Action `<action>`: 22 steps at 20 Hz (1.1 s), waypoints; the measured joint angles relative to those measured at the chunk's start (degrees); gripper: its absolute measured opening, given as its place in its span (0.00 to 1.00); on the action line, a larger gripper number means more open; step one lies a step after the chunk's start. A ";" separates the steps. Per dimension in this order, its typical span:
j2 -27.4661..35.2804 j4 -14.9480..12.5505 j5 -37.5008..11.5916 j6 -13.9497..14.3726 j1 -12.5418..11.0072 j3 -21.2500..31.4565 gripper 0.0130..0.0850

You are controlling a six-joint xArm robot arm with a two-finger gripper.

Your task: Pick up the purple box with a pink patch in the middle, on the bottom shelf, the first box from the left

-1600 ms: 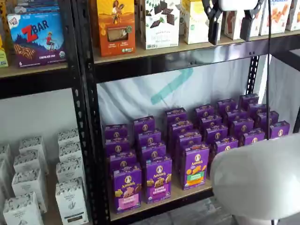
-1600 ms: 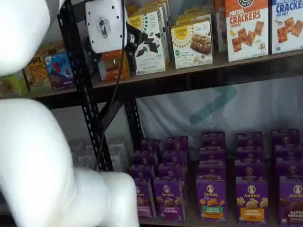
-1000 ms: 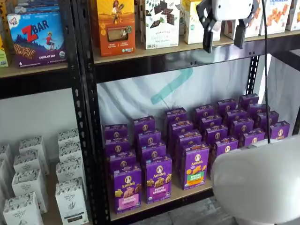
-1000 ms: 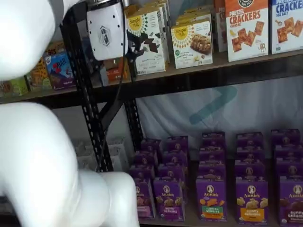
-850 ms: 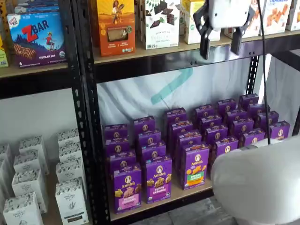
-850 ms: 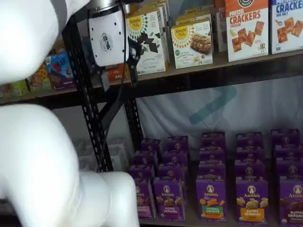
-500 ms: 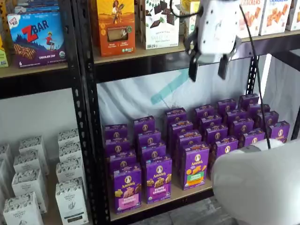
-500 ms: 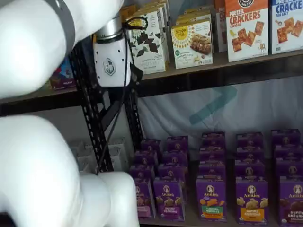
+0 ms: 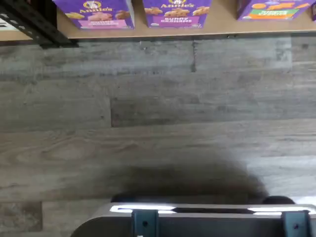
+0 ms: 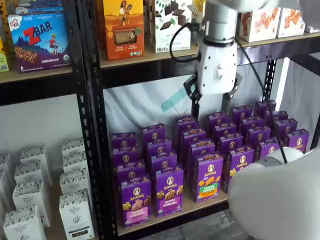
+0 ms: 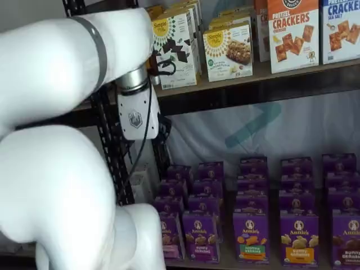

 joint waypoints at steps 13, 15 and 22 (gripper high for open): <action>10.91 3.17 -23.67 1.54 3.57 12.77 1.00; 14.22 2.53 -25.55 2.42 4.26 12.76 1.00; 24.30 -2.84 -37.09 7.49 6.45 13.82 1.00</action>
